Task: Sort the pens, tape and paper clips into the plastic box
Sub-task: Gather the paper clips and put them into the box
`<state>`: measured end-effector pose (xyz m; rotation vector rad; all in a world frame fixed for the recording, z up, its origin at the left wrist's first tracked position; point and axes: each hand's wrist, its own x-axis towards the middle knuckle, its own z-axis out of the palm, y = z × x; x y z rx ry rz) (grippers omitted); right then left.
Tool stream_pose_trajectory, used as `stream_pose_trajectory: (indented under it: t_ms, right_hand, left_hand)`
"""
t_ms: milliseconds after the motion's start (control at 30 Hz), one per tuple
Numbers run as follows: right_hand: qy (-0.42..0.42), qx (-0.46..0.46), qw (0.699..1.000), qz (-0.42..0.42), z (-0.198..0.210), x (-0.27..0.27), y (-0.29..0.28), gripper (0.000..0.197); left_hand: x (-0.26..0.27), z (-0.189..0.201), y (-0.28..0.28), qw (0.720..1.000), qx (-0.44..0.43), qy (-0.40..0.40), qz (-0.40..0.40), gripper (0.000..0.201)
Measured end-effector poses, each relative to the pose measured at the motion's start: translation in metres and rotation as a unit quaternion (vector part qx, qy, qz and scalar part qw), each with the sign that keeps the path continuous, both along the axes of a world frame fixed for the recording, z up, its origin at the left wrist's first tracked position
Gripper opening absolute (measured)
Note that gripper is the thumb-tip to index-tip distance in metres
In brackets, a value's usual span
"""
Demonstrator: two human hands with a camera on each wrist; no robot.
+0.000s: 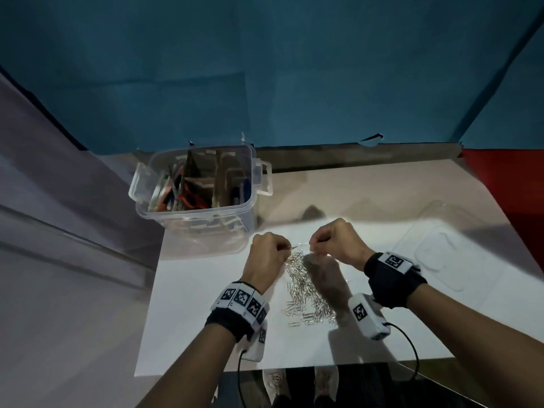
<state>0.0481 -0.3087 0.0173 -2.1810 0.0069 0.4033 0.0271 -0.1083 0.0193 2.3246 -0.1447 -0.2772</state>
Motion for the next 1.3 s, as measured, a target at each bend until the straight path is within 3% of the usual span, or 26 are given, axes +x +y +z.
stream_pose_trajectory:
  t_ms: [233, 367, 500, 600, 700, 767, 900, 1000, 1067, 1167, 1300]
  right_hand:
    - [-0.062, 0.080, 0.994, 0.037, 0.079, 0.051, 0.034, 0.010]
    - [-0.117, 0.084, 0.989, 0.041, 0.118, 0.093, 0.071, 0.009]
    - [-0.152, 0.079, 0.984, 0.052, 0.138, 0.136, 0.118, 0.004]
    - [-0.175, 0.096, 0.979, 0.045, 0.141, 0.165, 0.160, 0.007]
    - [-0.177, 0.023, 0.982, 0.059, 0.133, 0.185, 0.196, 0.008]
    - [-0.152, -0.028, 0.985, 0.075, 0.124, 0.191, 0.208, 0.015]
    - [-0.146, -0.085, 0.977, 0.128, 0.126, 0.187, 0.193, 0.015]
    - [-0.106, -0.006, 0.990, 0.088, 0.132, 0.177, 0.160, 0.011]
    - [-0.069, 0.052, 0.995, 0.057, 0.135, 0.166, 0.134, 0.011]
    - [-0.028, 0.061, 0.996, 0.055, 0.128, 0.141, 0.091, 0.012]
    - [-0.027, -0.009, 0.997, 0.070, 0.092, 0.104, 0.043, 0.013]
  left_hand:
    - [0.037, 0.093, 0.029, 0.995, -0.047, -0.088, 0.012, 0.009]
    - [0.076, 0.131, 0.075, 0.986, -0.031, -0.148, 0.073, 0.009]
    - [0.127, 0.138, 0.122, 0.978, 0.050, -0.159, 0.126, 0.019]
    - [0.158, 0.139, 0.140, 0.981, 0.088, -0.115, 0.128, 0.014]
    - [0.174, 0.133, 0.146, 0.974, 0.139, -0.077, 0.162, 0.026]
    - [0.177, 0.126, 0.147, 0.972, 0.178, -0.069, 0.137, 0.036]
    - [0.171, 0.132, 0.146, 0.970, 0.196, -0.052, 0.130, 0.040]
    - [0.147, 0.145, 0.135, 0.975, 0.175, -0.068, 0.122, 0.041]
    - [0.126, 0.151, 0.119, 0.982, 0.142, -0.098, 0.080, 0.030]
    - [0.089, 0.153, 0.080, 0.991, 0.077, -0.108, 0.003, 0.009]
    - [0.053, 0.121, 0.027, 0.993, 0.040, -0.049, -0.104, 0.011]
